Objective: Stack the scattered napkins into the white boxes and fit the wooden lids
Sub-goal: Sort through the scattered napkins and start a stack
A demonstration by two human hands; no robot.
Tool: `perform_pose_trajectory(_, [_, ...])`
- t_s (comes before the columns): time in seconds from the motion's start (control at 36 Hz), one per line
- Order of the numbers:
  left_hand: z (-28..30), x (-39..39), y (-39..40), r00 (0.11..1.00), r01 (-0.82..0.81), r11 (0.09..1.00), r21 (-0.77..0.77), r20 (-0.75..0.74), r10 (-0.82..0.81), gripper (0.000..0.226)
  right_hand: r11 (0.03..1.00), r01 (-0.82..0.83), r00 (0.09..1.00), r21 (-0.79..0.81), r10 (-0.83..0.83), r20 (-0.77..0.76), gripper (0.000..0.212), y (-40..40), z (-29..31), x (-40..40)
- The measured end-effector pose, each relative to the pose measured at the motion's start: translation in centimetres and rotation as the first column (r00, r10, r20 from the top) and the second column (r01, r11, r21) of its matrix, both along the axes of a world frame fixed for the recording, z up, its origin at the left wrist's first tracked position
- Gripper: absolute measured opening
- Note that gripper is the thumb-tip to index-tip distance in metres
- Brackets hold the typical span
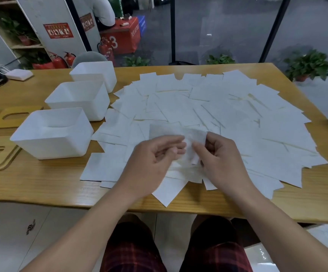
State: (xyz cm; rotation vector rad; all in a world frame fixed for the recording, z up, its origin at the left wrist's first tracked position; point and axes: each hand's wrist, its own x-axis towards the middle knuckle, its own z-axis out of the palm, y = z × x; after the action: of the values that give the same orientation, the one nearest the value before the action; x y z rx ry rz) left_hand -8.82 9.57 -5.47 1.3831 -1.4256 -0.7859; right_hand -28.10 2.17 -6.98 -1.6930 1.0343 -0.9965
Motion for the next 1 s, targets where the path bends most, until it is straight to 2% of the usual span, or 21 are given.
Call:
perform_pose_trajectory(0.06, [-0.2,0.6,-0.4,0.998,-0.061,0.998,-0.028,-0.009,0.061,0.028,0.999,0.039,0.999,0.01,-0.04,0.012,0.029,-0.4,-0.2,-0.6])
perform_pose_trajectory(0.11, [-0.3,1.2,-0.8,0.978,-0.173,0.98,-0.095,0.102,0.183,0.025,0.999,0.019,0.999,0.026,-0.02,0.038,0.027,-0.7,-0.2,-1.0])
perform_pose_trajectory(0.17, [-0.5,1.7,-1.3,0.939,-0.242,0.963,-0.116,0.222,0.263,0.035,1.0,-0.017,0.999,0.017,0.016,0.043,0.025,-0.9,0.1,-1.2])
perform_pose_trajectory(0.22, [-0.6,2.2,-1.9,0.939,-0.228,0.974,-0.009,0.263,0.222,0.058,0.999,-0.038,0.998,0.003,0.038,0.044,0.021,-1.1,0.4,-1.3])
perform_pose_trajectory(0.28, [-0.8,2.4,-2.4,0.972,-0.169,0.978,0.119,0.183,0.146,0.07,0.999,-0.044,0.998,-0.001,0.044,0.041,0.02,-1.2,0.6,-1.4])
perform_pose_trajectory(0.33, [-1.0,2.5,-2.5,0.984,-0.143,0.98,0.139,0.127,0.125,0.067,0.998,-0.055,0.998,0.007,0.055,0.04,0.02,-1.3,0.7,-1.5])
perform_pose_trajectory(0.47, [-1.3,1.9,-2.2,0.954,-0.258,0.966,-0.018,0.153,0.258,0.043,0.999,-0.034,0.999,-0.015,0.034,-0.013,0.024,-2.0,-0.2,-1.6])
perform_pose_trajectory(0.61, [-1.2,2.1,-2.3,0.922,-0.288,0.954,-0.082,0.246,0.299,0.037,0.994,0.057,0.987,-0.089,-0.069,-0.142,0.007,-2.6,-0.8,-1.9])
perform_pose_trajectory(0.72, [-1.6,2.1,-2.5,0.913,-0.283,0.958,-0.045,0.295,0.283,0.041,0.979,0.109,0.962,-0.172,-0.147,-0.231,0.017,-2.6,-1.4,-2.0])
perform_pose_trajectory(0.83, [-2.5,2.9,-3.0,0.85,-0.281,0.959,-0.019,0.46,0.258,0.049,0.933,0.116,0.895,-0.342,-0.248,-0.372,0.037,-2.8,-2.5,-2.3])
perform_pose_trajectory(0.92, [-2.7,3.8,-3.2,0.833,-0.315,0.947,-0.057,0.463,0.305,0.038,0.918,0.124,0.893,-0.376,-0.268,-0.361,0.042,-2.8,-2.9,-2.4])
perform_pose_trajectory(1.0, [-2.9,5.0,-3.3,0.818,-0.334,0.942,-0.046,0.482,0.313,0.033,0.918,0.117,0.912,-0.378,-0.25,-0.324,0.036,-2.7,-3.0,-2.4])
